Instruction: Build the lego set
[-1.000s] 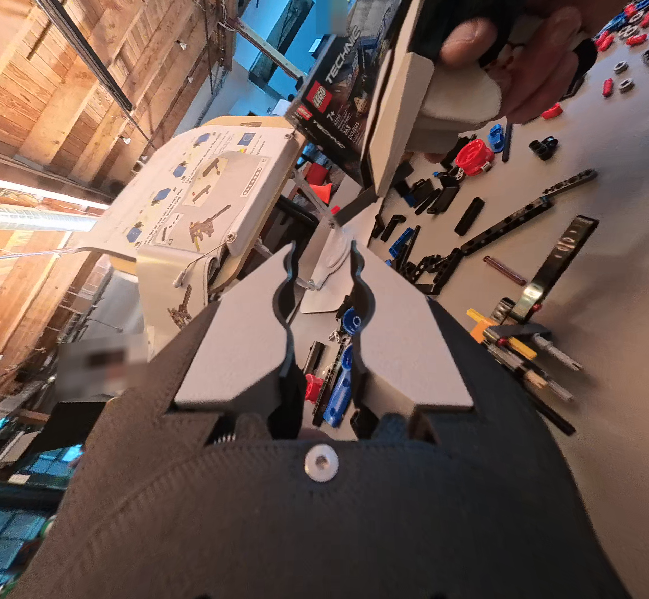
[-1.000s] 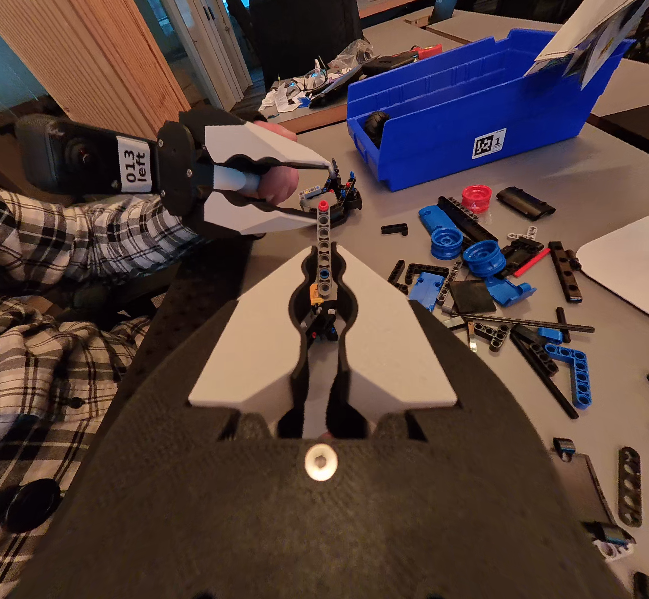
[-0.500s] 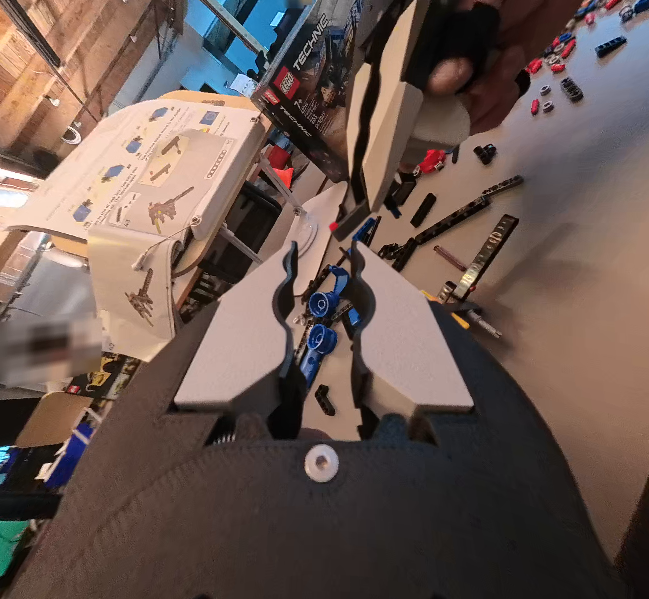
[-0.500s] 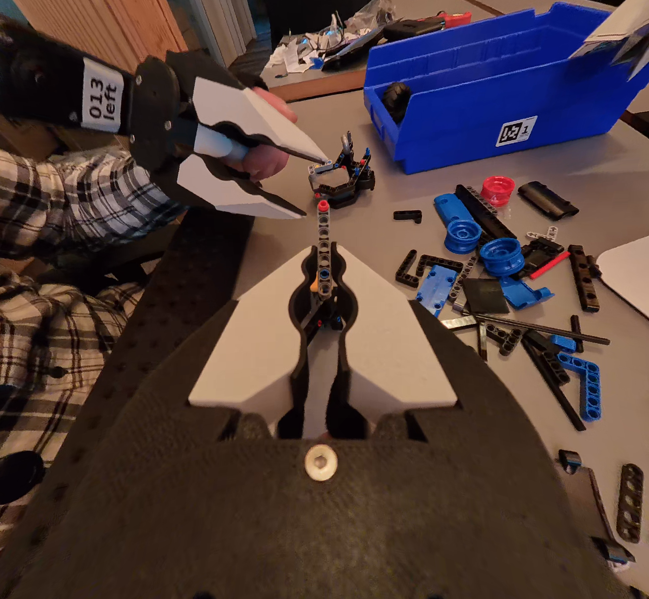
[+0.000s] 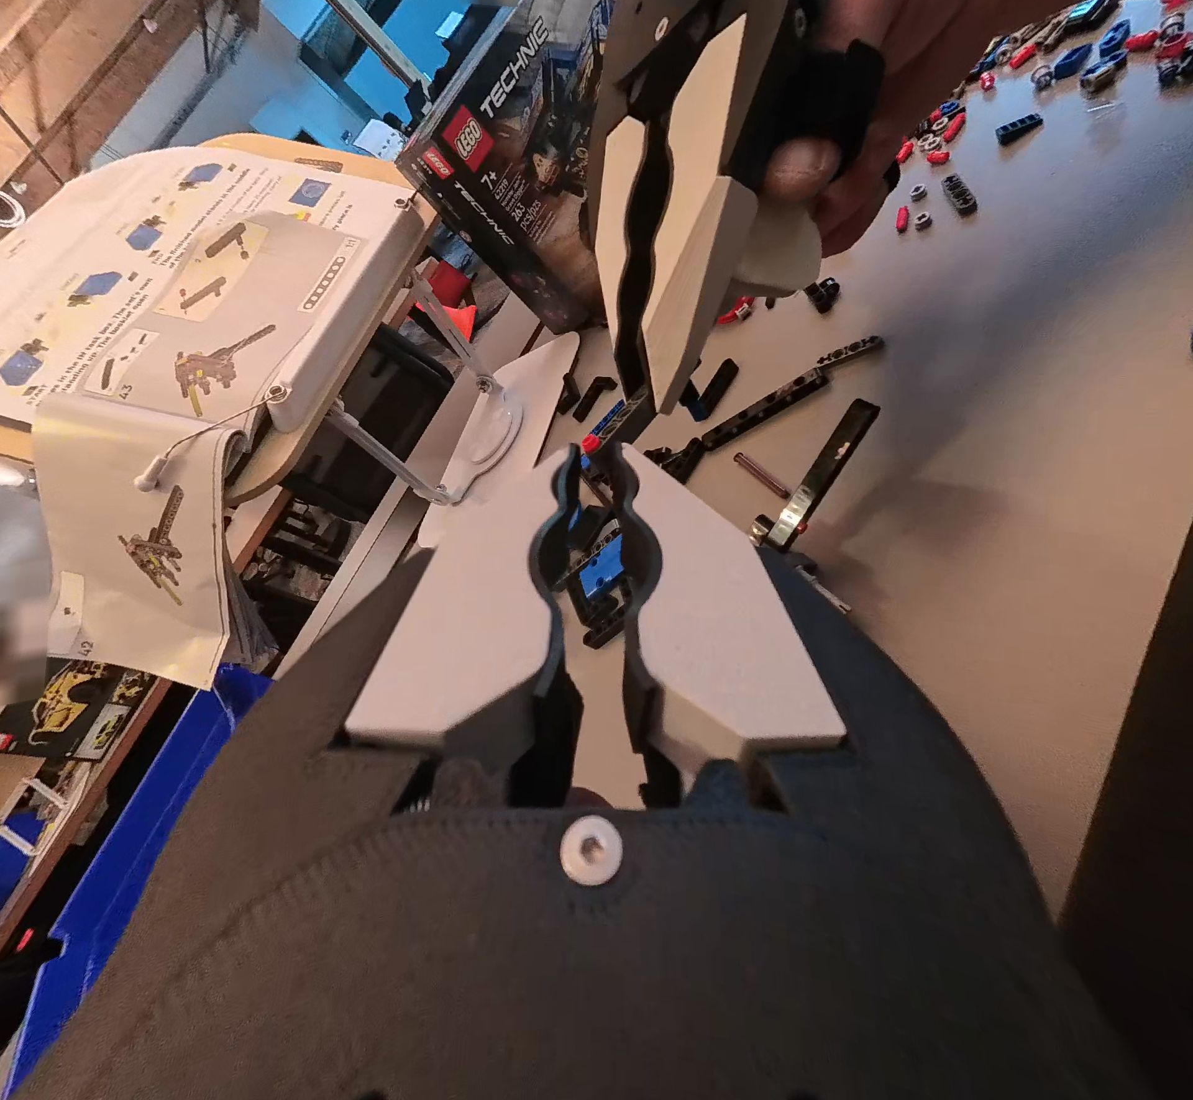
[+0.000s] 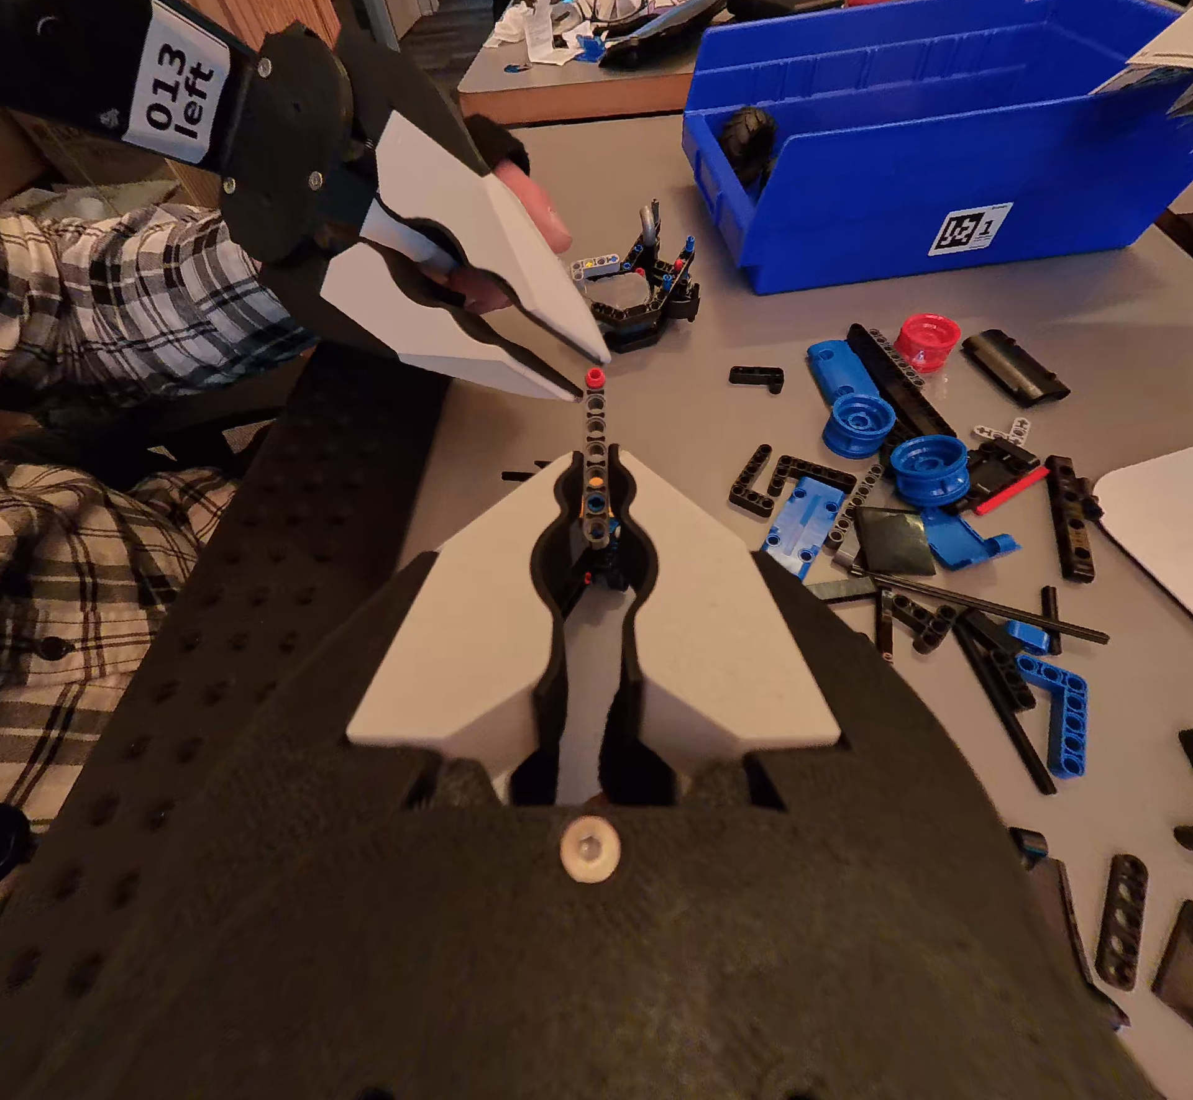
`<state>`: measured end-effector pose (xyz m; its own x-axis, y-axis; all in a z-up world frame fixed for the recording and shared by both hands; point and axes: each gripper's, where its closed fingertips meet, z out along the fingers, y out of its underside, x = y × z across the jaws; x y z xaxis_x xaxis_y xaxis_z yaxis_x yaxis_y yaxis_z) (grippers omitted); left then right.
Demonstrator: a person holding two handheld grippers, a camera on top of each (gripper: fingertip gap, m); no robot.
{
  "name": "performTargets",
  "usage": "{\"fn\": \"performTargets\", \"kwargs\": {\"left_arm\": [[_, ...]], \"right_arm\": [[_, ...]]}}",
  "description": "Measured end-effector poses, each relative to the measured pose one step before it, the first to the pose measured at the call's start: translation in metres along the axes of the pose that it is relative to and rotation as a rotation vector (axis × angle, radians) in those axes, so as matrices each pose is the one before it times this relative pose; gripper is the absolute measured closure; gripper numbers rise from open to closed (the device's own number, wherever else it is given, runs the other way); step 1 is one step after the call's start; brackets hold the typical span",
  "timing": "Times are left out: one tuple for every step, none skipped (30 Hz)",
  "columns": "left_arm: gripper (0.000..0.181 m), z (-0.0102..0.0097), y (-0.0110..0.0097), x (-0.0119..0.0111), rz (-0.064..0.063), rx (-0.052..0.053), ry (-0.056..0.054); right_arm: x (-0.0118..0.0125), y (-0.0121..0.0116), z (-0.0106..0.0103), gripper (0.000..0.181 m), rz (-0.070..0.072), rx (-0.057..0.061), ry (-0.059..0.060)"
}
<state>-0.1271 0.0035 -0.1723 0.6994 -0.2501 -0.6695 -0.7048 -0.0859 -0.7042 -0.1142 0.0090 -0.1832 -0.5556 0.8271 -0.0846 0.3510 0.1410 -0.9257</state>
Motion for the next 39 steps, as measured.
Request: {"fn": "performTargets", "kwargs": {"left_arm": [[0.176, 0.00027, 0.00041, 0.00061, -0.002, -0.0005, 0.0013], [0.176, 0.00003, 0.00035, 0.00037, -0.0029, -0.0005, 0.0002], [0.176, -0.00013, 0.00045, 0.00012, -0.0049, -0.0012, 0.0004], [0.176, -0.00031, 0.0003, -0.0001, -0.0061, 0.0, -0.0002], [0.175, -0.00063, 0.0002, -0.0008, -0.0085, 0.0007, -0.0018], [0.173, -0.00097, 0.00009, -0.00134, -0.0116, 0.001, -0.0032], [0.17, -0.00106, -0.0006, -0.00113, -0.0147, 0.0058, 0.0002], [0.168, -0.00127, -0.00126, -0.00019, -0.0196, 0.0095, 0.0084], [0.166, -0.00088, -0.00129, -0.00026, -0.0234, 0.0077, 0.0079], [0.166, -0.00069, -0.00092, -0.00057, -0.0208, 0.0051, 0.005], [0.166, -0.00049, -0.00089, -0.00021, -0.0164, 0.0045, 0.0055], [0.167, -0.00037, -0.00094, 0.0005, -0.0137, 0.0046, 0.0083], [0.167, 0.00014, -0.00024, 0.00033, -0.01, 0.0008, 0.0054], [0.167, 0.00027, 0.00039, 0.00001, -0.0049, -0.0027, 0.0018], [0.168, 0.00055, 0.00071, 0.00053, -0.0013, -0.0043, 0.0029], [0.169, 0.00046, 0.00055, 0.00096, -0.0009, -0.0026, 0.0038], [0.171, 0.00052, 0.0003, 0.00114, -0.0026, -0.0014, 0.0046], [0.173, 0.00048, 0.00041, 0.00137, -0.0035, -0.0018, 0.0063], [0.175, 0.00043, 0.00025, 0.0013, -0.0019, -0.0007, 0.0048], [0.175, 0.00021, 0.00036, 0.0002, -0.0002, -0.0009, -0.002], [0.175, -0.00004, 0.00016, 0.00007, -0.0009, 0.0001, -0.0009], [0.175, -0.00007, -0.00006, 0.00004, -0.0051, 0.002, 0.0008], [0.175, -0.00021, -0.00039, -0.00001, -0.0058, 0.0037, 0.001], [0.175, -0.00028, -0.00024, -0.00014, -0.0046, 0.003, 0.0013], [0.176, -0.00031, -0.00035, -0.00005, -0.0045, 0.0027, 0.0017], [0.175, -0.00035, -0.00038, 0.00003, -0.0054, 0.0027, 0.0027], [0.175, -0.00026, -0.00011, -0.00018, -0.0036, 0.0019, 0.0016], [0.175, -0.00012, -0.00013, -0.0002, -0.002, 0.0018, 0.001], [0.175, -0.00011, -0.00014, -0.00007, -0.0036, 0.0022, 0.0017], [0.175, -0.00003, -0.00011, -0.00017, -0.0046, 0.0023, 0.0013], [0.175, 0.00005, -0.00022, -0.00031, -0.0062, 0.0024, 0.0], [0.176, 0.00012, -0.00013, -0.00018, -0.0083, 0.0014, 0.0013], [0.175, -0.00003, -0.00026, 0.0001, -0.0062, 0.0026, 0.0028], [0.171, -0.00003, -0.00018, 0.00023, -0.0079, 0.0029, 0.0058], [0.166, 0.00027, 0.00021, 0.00038, -0.0151, 0.0007, 0.0096], [0.164, 0.00036, 0.00029, 0.00089, -0.0173, 0.0011, 0.0151], [0.164, 0.00077, 0.00074, 0.00167, -0.0172, -0.0007, 0.0201], [0.165, 0.00127, 0.00104, 0.00175, -0.0155, -0.0012, 0.0194], [0.168, 0.00121, 0.00049, 0.00077, -0.0103, 0.0047, 0.0105]], "right_arm": [[0.00018, 0.00021, 0.00024, 0.177, -0.0022, -0.0025, 0.0023], [0.00003, 0.00038, 0.00031, 0.177, -0.0023, -0.0023, 0.0021], [0.00013, 0.00021, 0.00027, 0.177, -0.003, -0.0016, 0.0019], [-0.00004, -0.0001, 0.0002, 0.178, -0.0031, -0.0005, 0.0012], [-0.00005, -0.00028, 0.0, 0.178, -0.0024, 0.0009, 0.0011], [0.0, -0.00055, -0.00004, 0.178, -0.0021, 0.0015, 0.0017], [0.0, -0.00043, -0.0002, 0.177, -0.0021, 0.0009, 0.0015], [-0.00008, -0.00041, -0.00026, 0.177, -0.0017, 0.0009, 0.0006], [0.0001, -0.00033, -0.00012, 0.177, -0.0015, 0.0015, 0.0009], [-0.00014, -0.00023, 0.00006, 0.177, -0.0011, 0.001, 0.0001], [-0.00038, -0.00001, 0.00014, 0.177, -0.0009, -0.0003, -0.0014], [-0.00033, 0.00017, 0.00032, 0.177, -0.0016, -0.0006, -0.0013], [-0.00058, 0.00005, 0.00044, 0.177, -0.002, -0.0007, -0.0014], [-0.00073, 0.00002, 0.00045, 0.177, -0.0023, -0.0006, -0.0026], [-0.00096, -0.00013, 0.00043, 0.177, -0.0027, 0.0, -0.0035], [-0.00097, -0.00011, 0.00055, 0.178, -0.0027, 0.0003, -0.003], [-0.00062, -0.00016, 0.00051, 0.177, -0.0025, 0.0, -0.0014], [-0.00029, 0.0001, 0.00046, 0.177, -0.0029, -0.0013, 0.0007], [0.0001, 0.0004, 0.00024, 0.177, -0.0039, -0.0023, 0.0022], [0.00006, 0.0003, 0.0001, 0.177, -0.0038, -0.0019, 0.0018], [-0.00001, 0.00009, 0.00003, 0.177, -0.0024, -0.0008, 0.0009], [-0.00011, -0.00015, 0.00008, 0.177, -0.0013, 0.0001, -0.0002], [-0.00018, -0.00022, 0.0, 0.177, -0.0018, 0.0011, -0.0002], [-0.00023, -0.00034, -0.00004, 0.177, -0.0025, 0.0014, 0.0002], [-0.0002, -0.00035, -0.00002, 0.177, -0.002, 0.0014, -0.0004], [-0.00022, -0.00029, 0.0, 0.177, 0.0, 0.0016, -0.0011], [-0.0001, -0.00025, 0.00004, 0.177, 0.0016, 0.0021, -0.0011], [-0.00004, -0.0002, -0.00004, 0.177, 0.0017, 0.0018, -0.0012], [-0.00008, -0.00013, 0.00007, 0.177, 0.0023, 0.0018, -0.0016], [0.00014, -0.00016, -0.0001, 0.177, 0.0036, 0.0025, -0.0017], [0.00015, -0.00019, -0.00012, 0.177, 0.0034, 0.0019, -0.0012], [0.00016, 0.0, -0.00003, 0.177, 0.0008, 0.0, 0.0], [-0.00002, 0.00014, -0.00019, 0.177, -0.0011, -0.0006, 0.0001], [-0.00013, -0.00012, -0.00008, 0.177, -0.0005, 0.0004, -0.0008], [-0.00032, -0.00024, 0.00002, 0.177, -0.0005, 0.0011, -0.0015], [-0.00056, -0.00005, -0.00004, 0.177, -0.0013, -0.0002, -0.0021], [-0.00051, 0.00021, 0.00017, 0.177, -0.0018, -0.0013, -0.0023], [-0.00056, 0.00013, 0.00025, 0.177, -0.0016, -0.0009, -0.002], [-0.00052, 0.00026, 0.00033, 0.177, -0.0017, -0.0014, -0.0021]]}}
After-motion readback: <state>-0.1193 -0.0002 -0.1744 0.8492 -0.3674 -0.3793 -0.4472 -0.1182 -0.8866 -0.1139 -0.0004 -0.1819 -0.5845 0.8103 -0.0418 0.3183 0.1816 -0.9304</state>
